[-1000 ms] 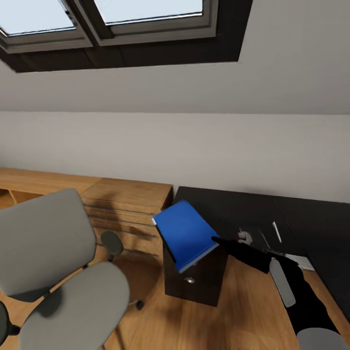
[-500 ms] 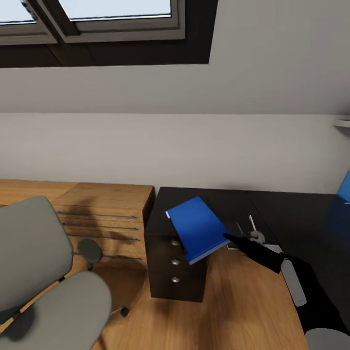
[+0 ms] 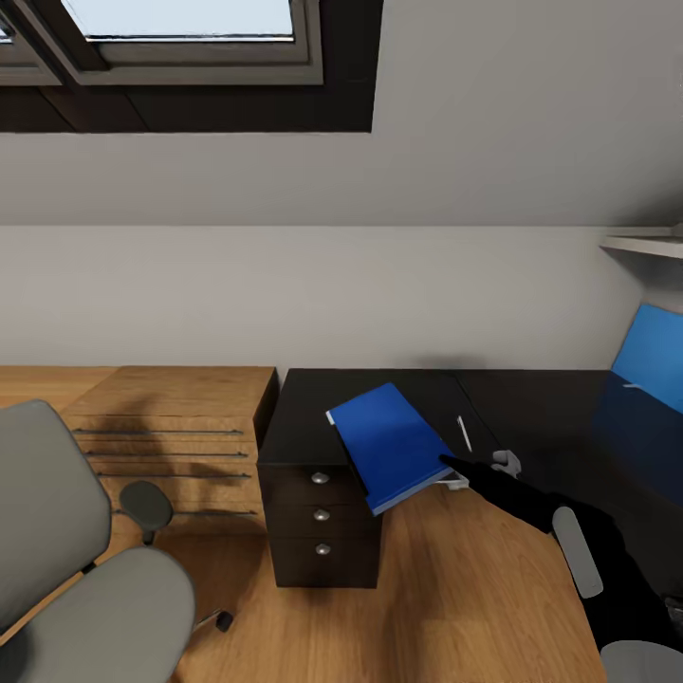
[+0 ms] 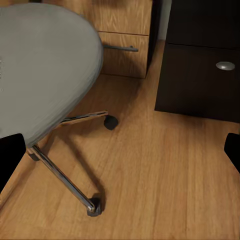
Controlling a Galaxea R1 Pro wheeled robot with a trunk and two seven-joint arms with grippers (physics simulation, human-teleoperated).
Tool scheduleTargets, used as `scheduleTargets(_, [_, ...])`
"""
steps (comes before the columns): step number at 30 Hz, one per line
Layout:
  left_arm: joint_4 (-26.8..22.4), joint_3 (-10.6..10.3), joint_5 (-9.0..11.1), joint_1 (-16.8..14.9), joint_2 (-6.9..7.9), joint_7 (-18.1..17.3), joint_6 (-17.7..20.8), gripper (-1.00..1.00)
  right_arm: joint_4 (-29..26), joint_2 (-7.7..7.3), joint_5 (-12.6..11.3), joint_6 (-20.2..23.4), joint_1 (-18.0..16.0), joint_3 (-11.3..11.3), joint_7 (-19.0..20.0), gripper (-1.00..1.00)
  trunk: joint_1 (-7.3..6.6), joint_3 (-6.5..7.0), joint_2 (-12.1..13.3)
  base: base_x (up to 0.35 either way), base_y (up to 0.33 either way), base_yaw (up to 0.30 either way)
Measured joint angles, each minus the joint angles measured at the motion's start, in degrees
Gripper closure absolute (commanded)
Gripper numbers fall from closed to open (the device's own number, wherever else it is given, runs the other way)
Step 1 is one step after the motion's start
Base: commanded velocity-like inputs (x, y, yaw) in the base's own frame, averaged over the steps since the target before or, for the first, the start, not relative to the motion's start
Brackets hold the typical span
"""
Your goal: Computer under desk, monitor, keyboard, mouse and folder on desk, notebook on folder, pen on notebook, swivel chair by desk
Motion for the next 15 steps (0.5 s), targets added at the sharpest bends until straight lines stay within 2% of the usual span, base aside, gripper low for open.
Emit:
scheduleTargets(10, [0.00, -0.03, 0.00, 0.00, 0.03, 0.00, 0.00, -1.00, 0.00, -0.07, -0.03, -0.02, 0.00, -0.08, 0.08, 1.00, -2.20, 1.80, 4.01, 0.000, 0.000, -0.003])
scheduleTargets(15, [-0.01, 0.02, 0.06, 0.00, 0.03, 0.13, 0.00, -1.00, -0.01, -0.03, -0.06, 0.01, 0.01, -0.09, 0.10, 1.00, -3.30, 2.89, 6.02, 0.000, 0.000, -0.110])
